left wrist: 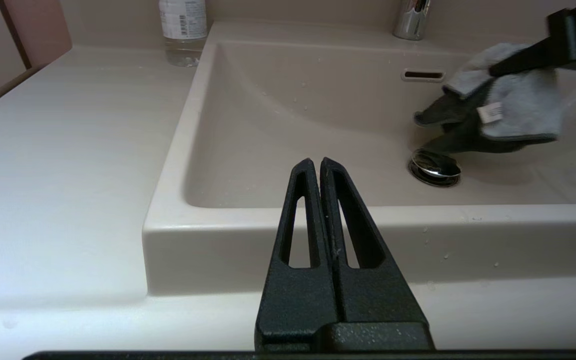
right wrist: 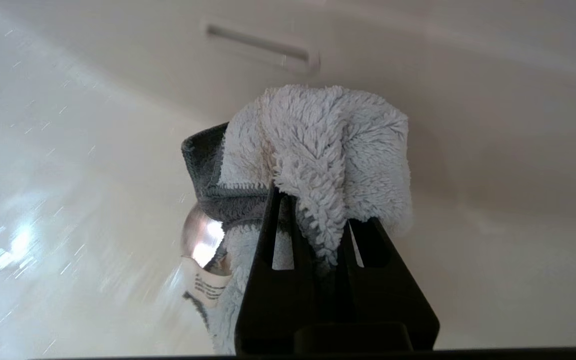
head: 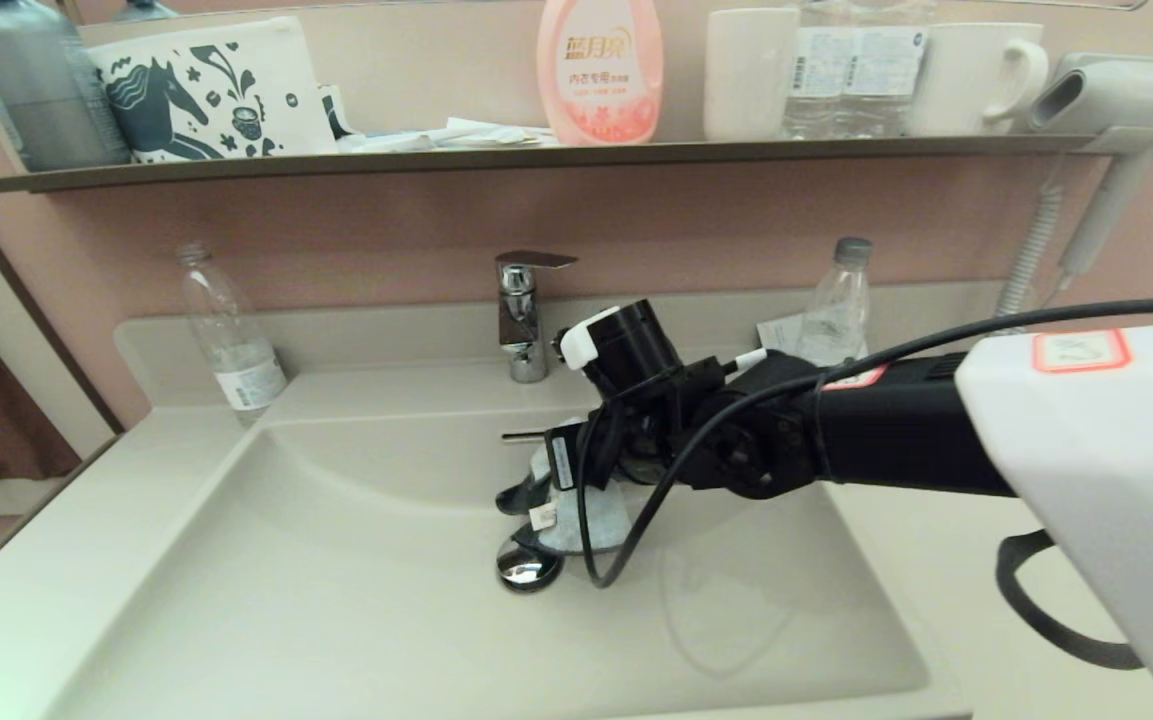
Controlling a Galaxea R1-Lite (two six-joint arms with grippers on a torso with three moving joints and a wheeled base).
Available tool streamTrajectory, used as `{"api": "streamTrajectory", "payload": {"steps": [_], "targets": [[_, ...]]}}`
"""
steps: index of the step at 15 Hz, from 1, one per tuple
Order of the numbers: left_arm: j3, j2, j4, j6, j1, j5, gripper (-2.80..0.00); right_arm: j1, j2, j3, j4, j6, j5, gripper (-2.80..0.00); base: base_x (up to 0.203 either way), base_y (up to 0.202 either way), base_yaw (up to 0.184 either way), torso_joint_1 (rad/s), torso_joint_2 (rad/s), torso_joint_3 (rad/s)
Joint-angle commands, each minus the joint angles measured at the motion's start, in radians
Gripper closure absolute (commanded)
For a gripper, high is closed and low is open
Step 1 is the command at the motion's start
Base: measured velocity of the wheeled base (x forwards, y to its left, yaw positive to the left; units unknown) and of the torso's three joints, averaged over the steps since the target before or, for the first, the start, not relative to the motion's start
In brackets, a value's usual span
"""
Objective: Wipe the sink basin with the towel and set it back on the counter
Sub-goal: Wipe the sink
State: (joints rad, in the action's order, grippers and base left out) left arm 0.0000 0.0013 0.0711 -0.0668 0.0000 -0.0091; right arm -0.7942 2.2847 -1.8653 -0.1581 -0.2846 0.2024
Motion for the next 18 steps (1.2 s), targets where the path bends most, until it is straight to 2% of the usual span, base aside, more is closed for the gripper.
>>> {"api": "streamTrajectory", "payload": {"steps": [1, 4, 8, 12, 18], "targets": [[0.0, 0.0, 0.001, -0.001, 0.0, 0.0, 0.0, -0.007, 0.106, -0.04, 0.057, 0.037, 0.033, 0.0, 0.0, 0.0, 0.0, 0.0, 0.0, 0.0], [0.0, 0.0, 0.001, -0.001, 0.0, 0.0, 0.0, 0.025, 0.136, -0.093, 0.094, 0.073, 0.063, 0.0, 0.0, 0.0, 0.0, 0.0, 0.0, 0.0], [0.0, 0.0, 0.001, -0.001, 0.0, 0.0, 0.0, 0.063, 0.105, -0.065, 0.104, 0.074, 0.1, 0.0, 0.0, 0.0, 0.0, 0.0, 0.0, 0.0], [0.0, 0.0, 0.001, -0.001, 0.0, 0.0, 0.0, 0.159, 0.016, 0.082, 0.106, 0.075, 0.135, 0.0, 0.0, 0.0, 0.0, 0.0, 0.0, 0.0], [0.0, 0.0, 0.001, -0.001, 0.0, 0.0, 0.0, 0.335, -0.161, 0.306, 0.108, 0.091, 0.138, 0.0, 0.0, 0.0, 0.0, 0.0, 0.0, 0.0]]}}
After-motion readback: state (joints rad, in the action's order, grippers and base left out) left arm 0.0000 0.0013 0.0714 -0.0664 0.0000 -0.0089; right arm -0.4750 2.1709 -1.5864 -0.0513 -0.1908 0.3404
